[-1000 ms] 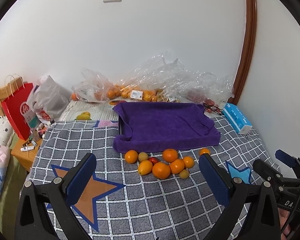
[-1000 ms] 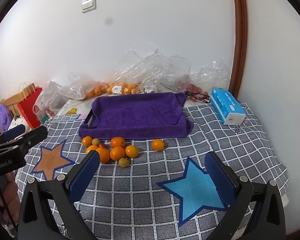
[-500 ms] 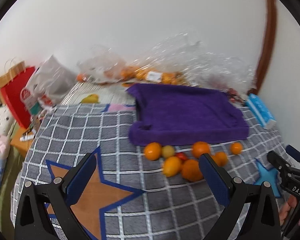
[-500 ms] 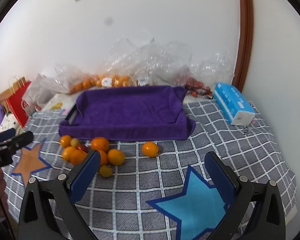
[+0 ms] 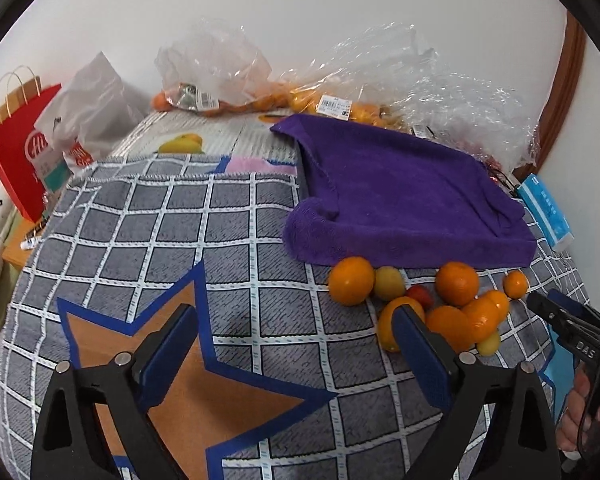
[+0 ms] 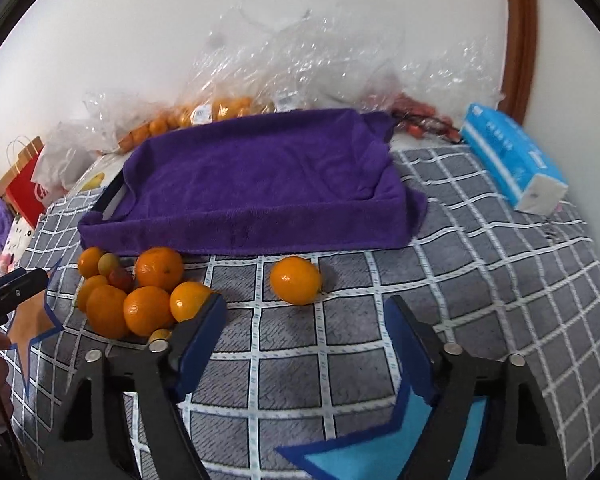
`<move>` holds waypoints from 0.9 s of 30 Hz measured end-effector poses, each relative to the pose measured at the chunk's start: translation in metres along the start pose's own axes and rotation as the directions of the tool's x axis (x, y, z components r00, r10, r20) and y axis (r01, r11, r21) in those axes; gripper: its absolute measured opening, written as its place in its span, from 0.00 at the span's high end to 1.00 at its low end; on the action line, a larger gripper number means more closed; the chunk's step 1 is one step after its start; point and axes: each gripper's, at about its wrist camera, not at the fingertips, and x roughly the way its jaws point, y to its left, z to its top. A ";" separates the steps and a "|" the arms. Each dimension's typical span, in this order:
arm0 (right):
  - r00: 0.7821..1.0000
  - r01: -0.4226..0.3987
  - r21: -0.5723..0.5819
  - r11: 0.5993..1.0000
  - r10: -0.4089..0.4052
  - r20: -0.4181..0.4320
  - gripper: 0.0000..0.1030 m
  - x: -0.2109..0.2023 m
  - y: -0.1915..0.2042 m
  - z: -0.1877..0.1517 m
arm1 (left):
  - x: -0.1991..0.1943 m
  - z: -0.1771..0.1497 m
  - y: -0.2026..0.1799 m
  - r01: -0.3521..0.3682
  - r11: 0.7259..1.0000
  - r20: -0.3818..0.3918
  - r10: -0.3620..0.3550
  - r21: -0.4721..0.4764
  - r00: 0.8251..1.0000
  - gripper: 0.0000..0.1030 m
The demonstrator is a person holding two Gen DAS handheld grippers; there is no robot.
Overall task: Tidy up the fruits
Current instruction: 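Move the right tool to an orange while the left tool approaches another orange, then close the right tool on its orange while the left tool grasps another orange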
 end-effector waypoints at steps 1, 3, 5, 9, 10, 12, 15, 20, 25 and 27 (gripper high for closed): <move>1.000 -0.004 -0.004 1.000 0.004 -0.010 0.35 0.004 0.001 0.000 | 0.002 0.000 0.001 0.006 1.000 0.000 -0.006 -0.001 1.000 0.06; 1.000 -0.011 -0.014 1.000 0.010 -0.027 0.39 0.014 0.001 0.001 | 0.005 0.002 0.001 0.020 1.000 0.006 -0.020 0.007 1.000 0.08; 0.999 -0.011 -0.025 1.000 0.010 -0.038 0.44 0.023 0.002 0.001 | 0.009 0.004 0.000 0.040 0.999 0.009 -0.040 0.010 0.999 0.12; 0.999 -0.010 -0.018 1.000 0.009 -0.050 0.53 0.035 0.001 0.004 | 0.023 0.010 -0.003 0.084 0.996 -0.004 -0.084 -0.009 0.996 0.19; 0.999 -0.008 -0.020 1.000 0.007 -0.043 0.54 0.035 0.001 0.005 | 0.026 0.011 -0.003 0.094 0.996 -0.008 -0.094 -0.012 0.996 0.23; 0.999 -0.017 -0.022 1.000 0.016 -0.040 0.58 0.036 0.000 0.006 | 0.034 0.012 -0.004 0.112 0.993 -0.020 -0.113 -0.020 0.993 0.27; 0.999 -0.020 -0.025 0.999 0.019 -0.034 0.66 0.039 -0.001 0.007 | 0.043 0.014 -0.004 0.148 0.988 -0.029 -0.149 -0.034 0.988 0.37; 1.000 -0.018 -0.030 0.999 0.017 -0.025 0.66 0.039 -0.001 0.008 | 0.050 0.015 -0.006 0.234 0.971 -0.037 -0.236 -0.054 0.971 0.52; 1.000 -0.016 -0.052 0.998 0.016 -0.008 0.66 0.037 0.004 0.007 | 0.053 0.013 -0.003 0.290 0.953 -0.043 -0.294 -0.087 0.955 0.70; 1.000 -0.009 -0.060 0.998 0.009 -0.006 0.66 0.037 0.006 0.006 | 0.053 0.012 -0.001 0.294 0.951 -0.046 -0.300 -0.097 0.953 0.70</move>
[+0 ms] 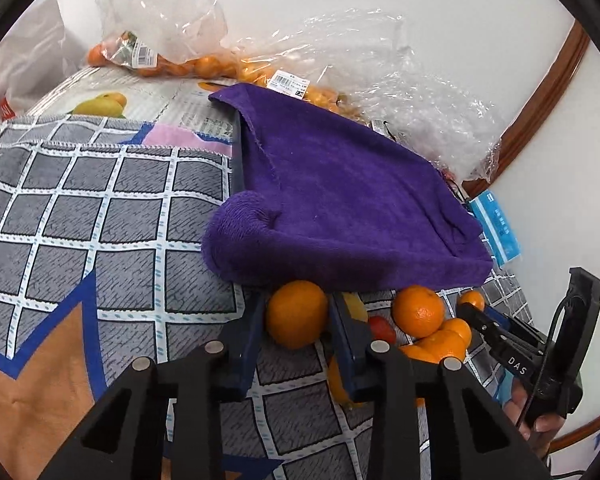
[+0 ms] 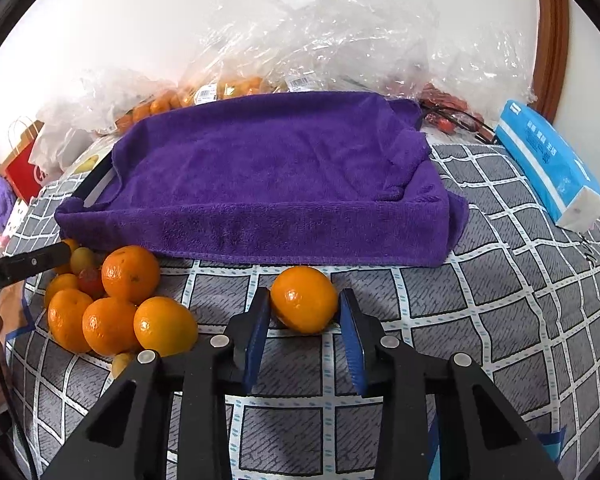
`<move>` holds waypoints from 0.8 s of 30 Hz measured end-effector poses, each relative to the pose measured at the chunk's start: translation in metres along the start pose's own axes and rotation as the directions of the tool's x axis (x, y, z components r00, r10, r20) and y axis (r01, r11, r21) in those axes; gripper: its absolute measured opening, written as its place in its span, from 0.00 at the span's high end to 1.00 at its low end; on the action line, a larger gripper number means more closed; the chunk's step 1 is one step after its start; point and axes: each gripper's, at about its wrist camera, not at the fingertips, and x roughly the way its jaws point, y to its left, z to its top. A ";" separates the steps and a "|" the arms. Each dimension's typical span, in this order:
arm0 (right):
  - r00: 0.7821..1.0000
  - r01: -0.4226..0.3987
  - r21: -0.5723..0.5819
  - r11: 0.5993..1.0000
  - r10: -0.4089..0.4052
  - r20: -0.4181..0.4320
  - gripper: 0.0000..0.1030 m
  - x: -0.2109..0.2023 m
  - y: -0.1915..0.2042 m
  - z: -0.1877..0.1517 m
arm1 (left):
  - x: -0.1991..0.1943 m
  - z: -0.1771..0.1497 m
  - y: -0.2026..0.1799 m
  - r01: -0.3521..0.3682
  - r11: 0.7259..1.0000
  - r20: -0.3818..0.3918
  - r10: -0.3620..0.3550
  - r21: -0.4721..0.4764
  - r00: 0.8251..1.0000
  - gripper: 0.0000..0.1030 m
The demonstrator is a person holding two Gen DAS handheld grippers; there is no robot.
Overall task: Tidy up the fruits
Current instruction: 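Close the right tool on its orange while the left tool grasps another orange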
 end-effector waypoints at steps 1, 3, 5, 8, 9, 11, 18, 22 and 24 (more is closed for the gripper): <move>1.000 0.002 -0.002 1.000 -0.002 0.002 0.66 0.000 0.000 0.000 | -0.002 0.000 0.001 -0.007 1.000 0.001 0.007 -0.004 1.000 0.70; 1.000 -0.001 0.000 1.000 0.001 0.003 0.66 0.000 0.000 0.000 | -0.010 0.000 0.002 -0.033 0.999 0.017 0.033 -0.005 0.999 0.70; 1.000 -0.006 0.004 1.000 0.006 0.003 0.66 0.000 -0.001 0.000 | -0.019 0.000 0.002 -0.079 0.997 0.038 0.078 0.009 0.996 0.70; 1.000 -0.007 0.006 1.000 0.007 0.005 0.66 -0.001 -0.002 0.000 | -0.019 -0.001 0.003 -0.154 0.987 0.024 0.153 0.051 0.988 0.70; 1.000 -0.005 0.007 1.000 0.005 0.007 0.66 0.000 -0.002 -0.001 | -0.015 -0.003 0.003 -0.162 0.984 0.015 0.161 0.068 0.987 0.70; 1.000 -0.005 0.006 1.000 0.005 0.004 0.66 0.000 -0.002 -0.001 | -0.012 -0.004 0.005 -0.157 0.985 0.001 0.157 0.070 0.988 0.70; 1.000 -0.012 0.027 1.000 0.012 -0.008 0.66 0.003 -0.006 0.000 | -0.008 -0.009 0.004 -0.176 0.980 0.045 0.172 0.093 0.984 0.70; 1.000 0.004 0.022 1.000 -0.003 -0.013 0.66 0.005 -0.004 0.000 | -0.007 -0.010 0.004 -0.174 0.981 0.045 0.171 0.086 0.984 0.70; 1.000 0.009 0.016 1.000 -0.009 -0.012 0.66 0.005 -0.003 0.000 | -0.007 -0.010 0.004 -0.172 0.982 0.047 0.169 0.074 0.984 0.70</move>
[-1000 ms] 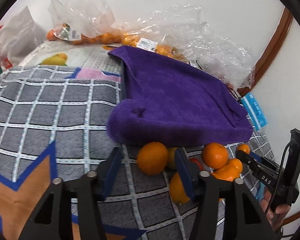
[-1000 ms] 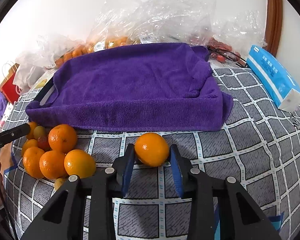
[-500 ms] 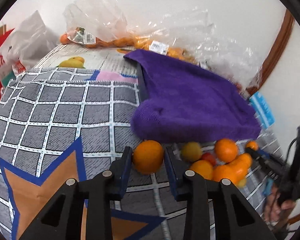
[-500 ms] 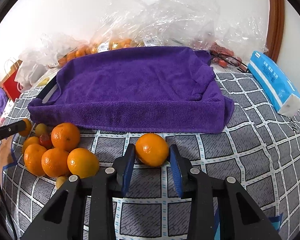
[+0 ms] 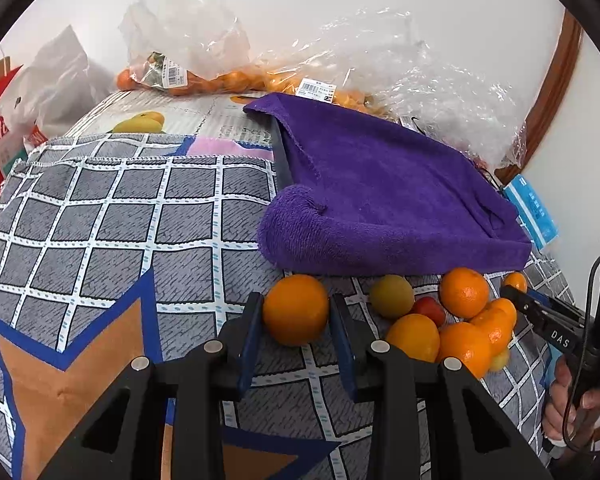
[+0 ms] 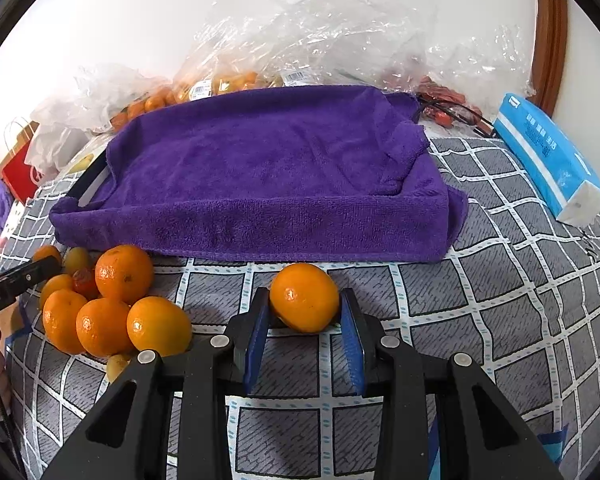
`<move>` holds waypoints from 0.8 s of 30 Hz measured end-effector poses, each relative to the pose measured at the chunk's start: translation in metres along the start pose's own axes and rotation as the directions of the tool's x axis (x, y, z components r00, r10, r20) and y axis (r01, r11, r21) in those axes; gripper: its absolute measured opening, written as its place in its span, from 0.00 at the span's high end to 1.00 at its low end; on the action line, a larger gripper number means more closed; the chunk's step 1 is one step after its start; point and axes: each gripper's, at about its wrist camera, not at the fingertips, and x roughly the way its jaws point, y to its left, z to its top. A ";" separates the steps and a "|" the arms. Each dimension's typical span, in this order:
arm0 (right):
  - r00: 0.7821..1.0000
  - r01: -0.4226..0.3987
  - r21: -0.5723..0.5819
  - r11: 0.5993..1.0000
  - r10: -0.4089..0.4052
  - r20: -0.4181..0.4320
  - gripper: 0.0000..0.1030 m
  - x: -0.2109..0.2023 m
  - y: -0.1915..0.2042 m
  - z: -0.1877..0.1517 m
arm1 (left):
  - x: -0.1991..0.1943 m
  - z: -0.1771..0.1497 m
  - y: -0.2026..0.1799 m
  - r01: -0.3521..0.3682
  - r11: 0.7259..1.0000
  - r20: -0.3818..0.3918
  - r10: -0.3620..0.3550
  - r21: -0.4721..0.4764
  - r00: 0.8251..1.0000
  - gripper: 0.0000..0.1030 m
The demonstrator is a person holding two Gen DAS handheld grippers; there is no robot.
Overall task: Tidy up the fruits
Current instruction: 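Close the right tool on its orange while the left tool grasps another orange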
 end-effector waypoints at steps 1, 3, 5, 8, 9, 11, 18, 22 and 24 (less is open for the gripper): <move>1.000 0.000 0.000 1.000 0.000 0.000 0.66 0.000 0.000 0.000 | 0.000 0.000 0.000 0.002 1.000 0.001 -0.002 -0.004 1.000 0.70; 1.000 -0.002 0.002 1.000 0.002 0.002 0.66 0.000 0.000 0.000 | -0.001 0.000 0.002 0.008 1.000 0.002 -0.008 -0.012 1.000 0.70; 1.000 -0.005 0.004 1.000 0.005 0.007 0.67 0.000 0.000 0.000 | -0.003 -0.001 0.003 0.012 1.000 0.006 -0.012 -0.018 1.000 0.70; 0.999 -0.020 0.006 1.000 0.020 0.028 0.67 -0.005 -0.001 -0.002 | -0.006 -0.003 0.003 0.016 1.000 0.018 -0.016 -0.019 1.000 0.70; 0.999 -0.028 0.007 1.000 0.027 0.036 0.67 -0.006 -0.001 -0.002 | -0.008 -0.003 0.002 0.016 1.000 0.028 -0.016 -0.019 0.999 0.70; 0.998 -0.032 0.010 0.999 0.031 0.046 0.67 -0.009 -0.002 -0.002 | -0.010 -0.003 0.004 0.016 1.000 0.043 -0.015 -0.023 0.999 0.70; 0.995 -0.056 0.007 0.998 0.056 0.080 0.67 -0.016 -0.002 -0.002 | -0.023 -0.005 0.008 0.016 0.999 0.113 -0.011 -0.047 0.994 0.70; 0.992 -0.077 0.007 0.997 0.075 0.105 0.67 -0.021 -0.003 -0.003 | -0.029 -0.006 0.006 0.016 0.999 0.146 -0.009 -0.042 0.989 0.70; 0.989 -0.087 0.009 0.996 0.086 0.118 0.67 -0.023 -0.003 -0.003 | -0.032 -0.006 0.005 0.014 0.999 0.164 -0.008 -0.035 0.987 0.70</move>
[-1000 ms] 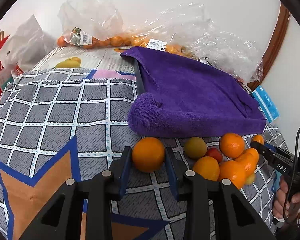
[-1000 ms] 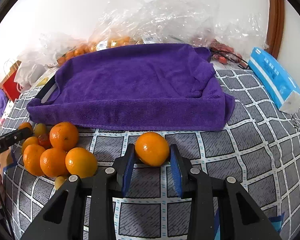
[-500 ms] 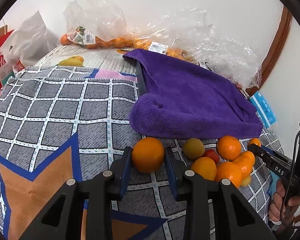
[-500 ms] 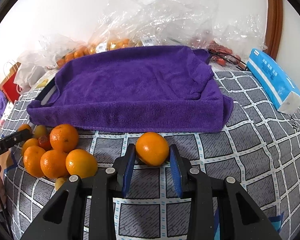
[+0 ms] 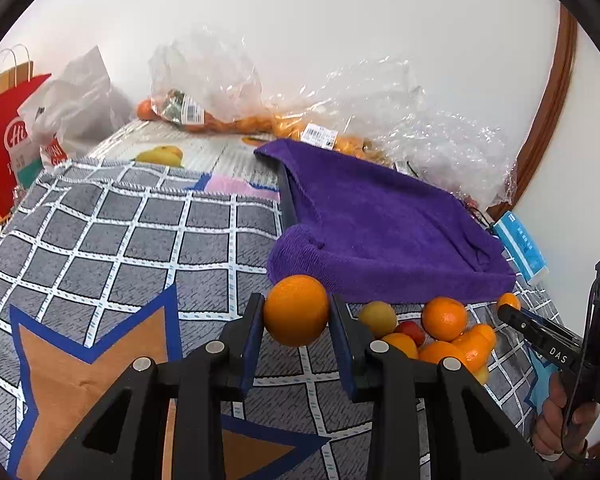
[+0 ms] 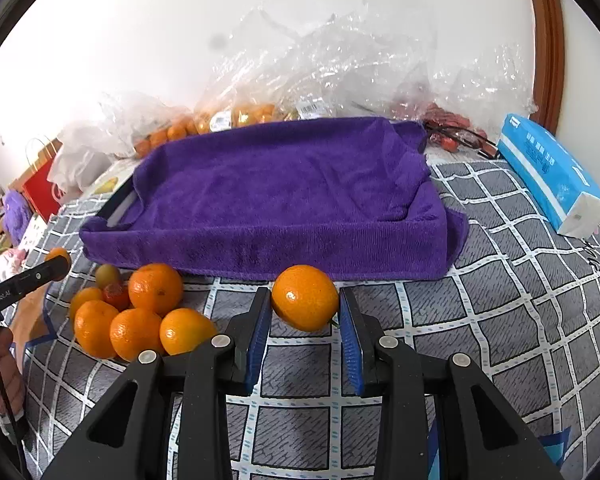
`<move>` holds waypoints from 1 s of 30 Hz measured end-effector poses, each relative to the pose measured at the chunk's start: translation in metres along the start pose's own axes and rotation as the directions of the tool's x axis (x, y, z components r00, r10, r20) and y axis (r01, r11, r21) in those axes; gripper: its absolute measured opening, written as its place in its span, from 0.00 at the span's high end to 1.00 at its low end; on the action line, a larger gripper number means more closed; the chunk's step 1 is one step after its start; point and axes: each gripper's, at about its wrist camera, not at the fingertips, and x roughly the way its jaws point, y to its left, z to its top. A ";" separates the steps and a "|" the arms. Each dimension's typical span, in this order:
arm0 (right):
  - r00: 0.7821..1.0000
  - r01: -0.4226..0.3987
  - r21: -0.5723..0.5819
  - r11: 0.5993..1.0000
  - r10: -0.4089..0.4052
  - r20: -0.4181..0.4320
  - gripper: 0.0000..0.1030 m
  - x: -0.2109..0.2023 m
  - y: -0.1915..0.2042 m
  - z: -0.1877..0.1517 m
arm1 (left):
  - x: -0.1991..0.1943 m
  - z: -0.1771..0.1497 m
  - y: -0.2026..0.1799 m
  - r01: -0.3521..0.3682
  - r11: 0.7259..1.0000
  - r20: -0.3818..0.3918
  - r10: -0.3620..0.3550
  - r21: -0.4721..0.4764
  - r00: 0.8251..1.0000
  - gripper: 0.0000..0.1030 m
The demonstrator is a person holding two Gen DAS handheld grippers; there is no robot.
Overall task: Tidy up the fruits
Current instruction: 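Close the right tool on its orange while the left tool grasps another orange, then lift and carry both held oranges over the purple towel tray with both tools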
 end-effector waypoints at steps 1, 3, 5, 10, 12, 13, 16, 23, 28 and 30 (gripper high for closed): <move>1.000 -0.001 0.001 1.000 0.001 0.005 0.67 -0.001 0.000 0.000 | -0.001 0.000 -0.001 0.000 1.000 0.007 0.000 0.003 1.000 0.70; 1.000 -0.003 0.003 1.000 0.003 0.016 0.67 -0.002 -0.001 0.000 | -0.005 0.000 -0.002 0.001 1.000 0.029 -0.001 0.009 1.000 0.70; 1.000 -0.008 0.006 1.000 0.008 0.030 0.67 -0.005 -0.001 0.000 | -0.008 0.000 -0.004 0.004 1.000 0.048 -0.005 0.020 0.999 0.70; 0.998 -0.010 0.022 1.000 0.009 0.055 0.67 -0.010 -0.003 -0.001 | -0.010 0.000 -0.008 0.020 0.999 0.058 -0.023 0.038 0.998 0.70; 0.998 -0.007 0.031 1.000 0.005 0.056 0.67 -0.011 -0.004 -0.002 | -0.009 0.001 -0.006 0.055 0.998 0.041 -0.055 0.015 0.998 0.70; 0.998 -0.012 0.033 0.999 0.010 0.058 0.67 -0.012 -0.004 -0.003 | -0.009 0.001 -0.007 0.071 0.997 0.034 -0.072 0.011 0.997 0.70; 0.998 -0.011 0.035 0.999 0.009 0.059 0.67 -0.017 -0.002 -0.005 | -0.014 0.002 -0.009 0.076 0.997 0.037 -0.076 0.007 0.996 0.70; 0.996 -0.017 0.024 1.000 0.015 0.084 0.67 -0.038 0.013 0.001 | -0.029 0.021 -0.026 0.060 0.998 0.027 -0.060 0.028 0.998 0.70; 0.991 -0.042 0.010 0.999 0.040 0.131 0.67 -0.051 0.025 0.024 | -0.032 0.048 -0.033 0.088 0.996 0.048 -0.088 0.014 0.995 0.70; 0.988 -0.038 -0.001 0.999 0.038 0.151 0.67 -0.053 0.030 0.037 | -0.030 0.060 -0.037 0.088 0.996 0.056 -0.089 0.013 0.994 0.70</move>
